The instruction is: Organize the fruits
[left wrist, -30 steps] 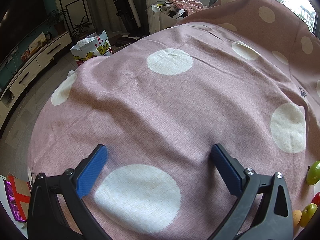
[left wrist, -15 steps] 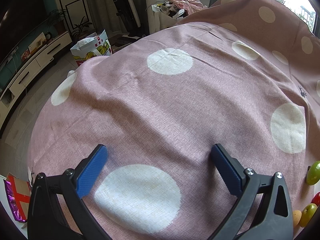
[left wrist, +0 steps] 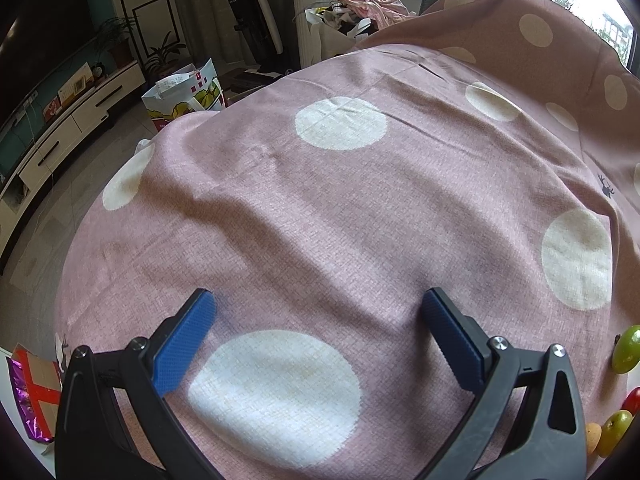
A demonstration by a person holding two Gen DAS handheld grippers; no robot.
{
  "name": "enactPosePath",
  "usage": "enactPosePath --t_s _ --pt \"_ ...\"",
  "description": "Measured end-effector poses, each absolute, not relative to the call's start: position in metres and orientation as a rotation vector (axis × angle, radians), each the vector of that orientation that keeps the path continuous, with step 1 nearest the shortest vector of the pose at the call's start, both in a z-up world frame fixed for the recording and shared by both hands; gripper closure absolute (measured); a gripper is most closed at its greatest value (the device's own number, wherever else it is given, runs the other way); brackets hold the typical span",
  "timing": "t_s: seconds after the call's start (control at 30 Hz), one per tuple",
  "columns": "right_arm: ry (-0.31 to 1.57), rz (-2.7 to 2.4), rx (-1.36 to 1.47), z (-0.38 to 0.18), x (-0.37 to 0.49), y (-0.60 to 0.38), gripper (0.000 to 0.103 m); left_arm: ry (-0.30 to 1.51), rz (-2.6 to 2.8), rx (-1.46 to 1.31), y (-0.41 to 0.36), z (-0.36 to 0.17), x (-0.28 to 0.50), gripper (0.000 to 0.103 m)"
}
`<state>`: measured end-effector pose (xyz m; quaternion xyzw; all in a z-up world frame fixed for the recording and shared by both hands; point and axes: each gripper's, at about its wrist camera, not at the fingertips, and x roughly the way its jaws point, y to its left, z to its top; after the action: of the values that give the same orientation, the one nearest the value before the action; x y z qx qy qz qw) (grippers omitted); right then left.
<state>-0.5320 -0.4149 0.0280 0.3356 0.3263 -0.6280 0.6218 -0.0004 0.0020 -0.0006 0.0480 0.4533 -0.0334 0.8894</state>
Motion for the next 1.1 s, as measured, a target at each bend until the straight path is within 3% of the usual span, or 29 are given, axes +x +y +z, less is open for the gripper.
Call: enactPosePath --t_s 1.1 --pt "0.762 -1.511 0.816 0.032 -0.526 -0.413 0.001 0.927 -0.159 0.100 0.003 0.017 -0.009 0.003"
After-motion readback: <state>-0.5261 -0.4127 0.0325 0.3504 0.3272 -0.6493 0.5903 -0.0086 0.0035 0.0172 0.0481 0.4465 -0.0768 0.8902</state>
